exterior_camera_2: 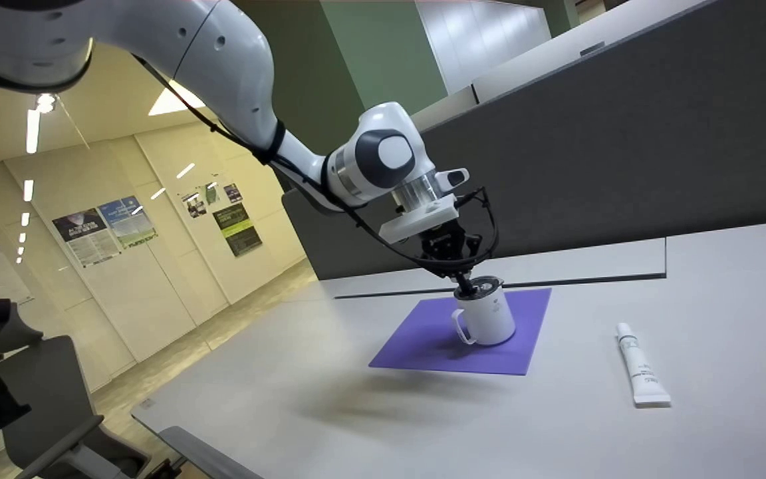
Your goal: Slide the black part of the lid
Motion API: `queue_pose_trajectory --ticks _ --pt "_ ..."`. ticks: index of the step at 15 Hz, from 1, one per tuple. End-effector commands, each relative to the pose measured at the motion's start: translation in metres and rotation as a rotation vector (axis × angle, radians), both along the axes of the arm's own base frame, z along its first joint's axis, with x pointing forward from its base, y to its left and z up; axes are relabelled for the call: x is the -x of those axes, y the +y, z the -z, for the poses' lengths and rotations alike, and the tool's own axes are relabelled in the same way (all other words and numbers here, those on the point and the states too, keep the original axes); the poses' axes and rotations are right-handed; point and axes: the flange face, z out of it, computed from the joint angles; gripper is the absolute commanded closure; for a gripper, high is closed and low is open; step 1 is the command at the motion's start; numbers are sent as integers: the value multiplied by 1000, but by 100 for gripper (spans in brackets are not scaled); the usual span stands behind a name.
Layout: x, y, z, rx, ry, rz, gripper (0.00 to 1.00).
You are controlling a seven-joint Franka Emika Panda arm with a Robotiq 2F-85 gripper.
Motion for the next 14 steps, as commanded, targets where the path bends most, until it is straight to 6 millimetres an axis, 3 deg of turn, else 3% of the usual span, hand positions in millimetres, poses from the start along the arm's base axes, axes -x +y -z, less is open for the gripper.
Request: queue_pose_trajectory --ticks 1,14 --pt "-1 -7 2 7 -3 -4 100" --pt "-1 -17 1 51 -13 -13 100"
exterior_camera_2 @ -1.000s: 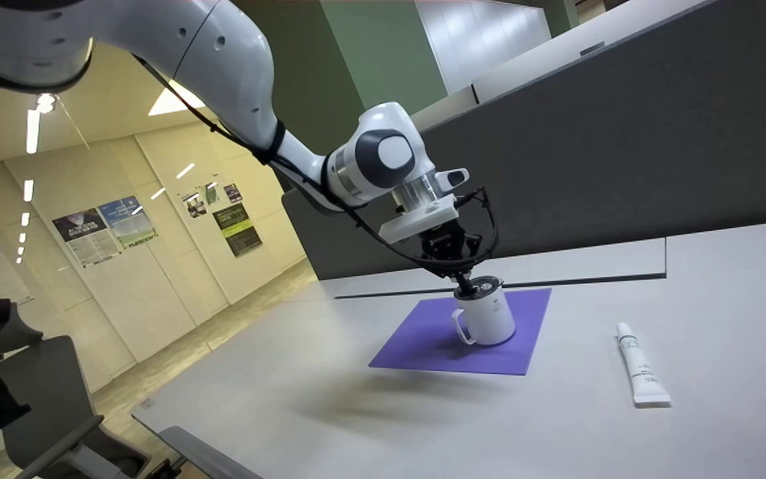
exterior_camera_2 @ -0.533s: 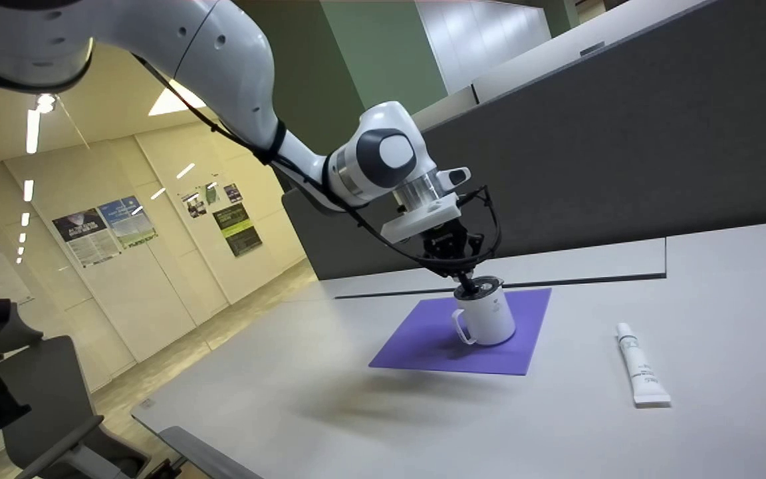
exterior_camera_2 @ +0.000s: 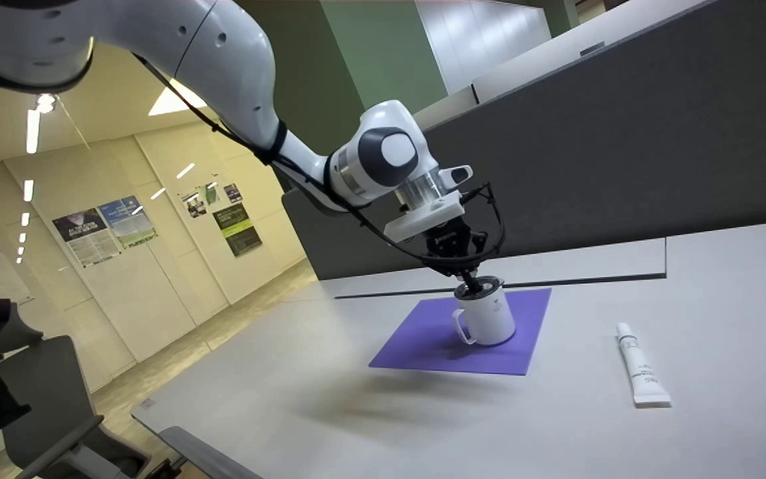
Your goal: Slide the black part of the lid
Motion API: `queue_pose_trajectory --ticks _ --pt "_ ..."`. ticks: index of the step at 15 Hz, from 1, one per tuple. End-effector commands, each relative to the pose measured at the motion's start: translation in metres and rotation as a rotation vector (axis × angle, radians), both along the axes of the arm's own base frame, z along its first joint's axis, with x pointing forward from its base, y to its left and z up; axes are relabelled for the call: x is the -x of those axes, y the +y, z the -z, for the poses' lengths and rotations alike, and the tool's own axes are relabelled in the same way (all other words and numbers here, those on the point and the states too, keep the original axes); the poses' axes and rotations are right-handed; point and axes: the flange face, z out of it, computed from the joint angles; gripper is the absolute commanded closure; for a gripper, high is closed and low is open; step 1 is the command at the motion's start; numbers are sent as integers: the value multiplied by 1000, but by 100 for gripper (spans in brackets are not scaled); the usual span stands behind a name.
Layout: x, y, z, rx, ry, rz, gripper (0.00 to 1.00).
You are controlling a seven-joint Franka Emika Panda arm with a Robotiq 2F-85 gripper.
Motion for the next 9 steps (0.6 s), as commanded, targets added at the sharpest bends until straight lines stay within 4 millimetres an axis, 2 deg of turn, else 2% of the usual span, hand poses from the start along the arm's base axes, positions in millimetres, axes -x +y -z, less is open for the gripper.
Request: queue_pose_trajectory --ticks 1,5,9 --pt "-1 -8 2 23 -4 0 100" --pt "-3 -8 -1 -26 -5 30 100" --pt "-7 -16 -43 -123 -34 119 100"
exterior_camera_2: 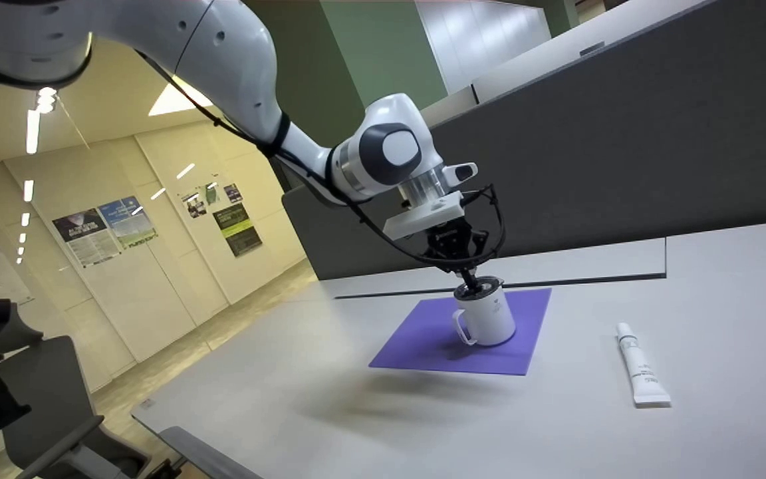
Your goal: Slide the black part of the lid
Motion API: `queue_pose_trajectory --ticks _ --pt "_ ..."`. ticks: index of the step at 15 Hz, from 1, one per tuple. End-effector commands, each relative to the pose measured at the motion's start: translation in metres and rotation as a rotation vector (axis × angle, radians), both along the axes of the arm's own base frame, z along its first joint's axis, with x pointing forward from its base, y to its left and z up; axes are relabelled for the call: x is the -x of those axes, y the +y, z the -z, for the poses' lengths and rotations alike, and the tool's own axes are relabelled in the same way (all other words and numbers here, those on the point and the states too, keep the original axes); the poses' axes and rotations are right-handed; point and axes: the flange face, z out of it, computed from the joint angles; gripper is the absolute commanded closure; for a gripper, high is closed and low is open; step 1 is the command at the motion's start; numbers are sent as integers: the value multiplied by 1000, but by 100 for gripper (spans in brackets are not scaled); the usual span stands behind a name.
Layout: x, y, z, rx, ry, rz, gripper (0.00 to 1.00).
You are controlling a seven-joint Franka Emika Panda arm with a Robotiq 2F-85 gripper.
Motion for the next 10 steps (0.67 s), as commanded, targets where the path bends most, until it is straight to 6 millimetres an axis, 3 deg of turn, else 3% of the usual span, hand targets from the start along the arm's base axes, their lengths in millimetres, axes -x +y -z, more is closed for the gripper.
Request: queue_pose_trajectory --ticks 1,2,3,4,7,10 --pt "-4 -12 -50 -55 -19 52 100" --pt "-3 -15 -62 -46 -12 51 100" --pt "-1 -18 -74 -36 -6 70 75" --pt "0 -21 -85 -19 4 72 73" --pt "6 -28 -111 1 17 78 53" --pt "5 -34 -123 8 -2 83 33"
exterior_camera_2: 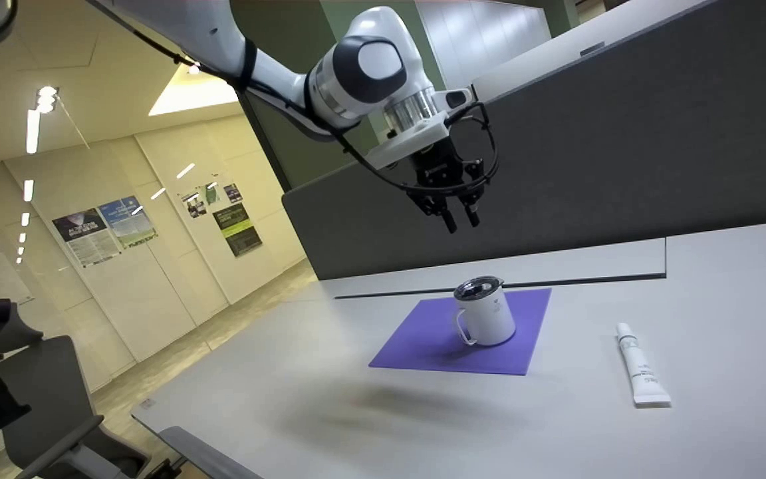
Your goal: Slide the black part of the lid
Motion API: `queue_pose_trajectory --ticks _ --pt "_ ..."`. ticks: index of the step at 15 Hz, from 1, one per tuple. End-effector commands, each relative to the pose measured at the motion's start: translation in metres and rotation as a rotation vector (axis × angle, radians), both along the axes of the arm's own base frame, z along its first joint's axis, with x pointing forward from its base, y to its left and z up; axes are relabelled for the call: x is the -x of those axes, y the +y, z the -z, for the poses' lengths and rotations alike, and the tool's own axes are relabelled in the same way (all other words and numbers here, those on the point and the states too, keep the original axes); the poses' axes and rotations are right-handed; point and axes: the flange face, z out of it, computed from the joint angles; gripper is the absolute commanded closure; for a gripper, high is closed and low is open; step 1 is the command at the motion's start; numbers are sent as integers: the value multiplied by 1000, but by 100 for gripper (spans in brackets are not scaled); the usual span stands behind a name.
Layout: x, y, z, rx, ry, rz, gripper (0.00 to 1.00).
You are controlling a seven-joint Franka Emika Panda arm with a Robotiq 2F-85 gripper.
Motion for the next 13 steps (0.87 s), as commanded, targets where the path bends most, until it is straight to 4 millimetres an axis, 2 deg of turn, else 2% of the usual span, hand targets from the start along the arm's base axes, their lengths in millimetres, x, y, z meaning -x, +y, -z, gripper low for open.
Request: queue_pose_trajectory --ticks 1,5,13 --pt "2 -4 -14 16 -3 18 27" --pt "2 -5 -11 13 -2 19 1" --pt "1 -4 -2 4 -3 5 0"
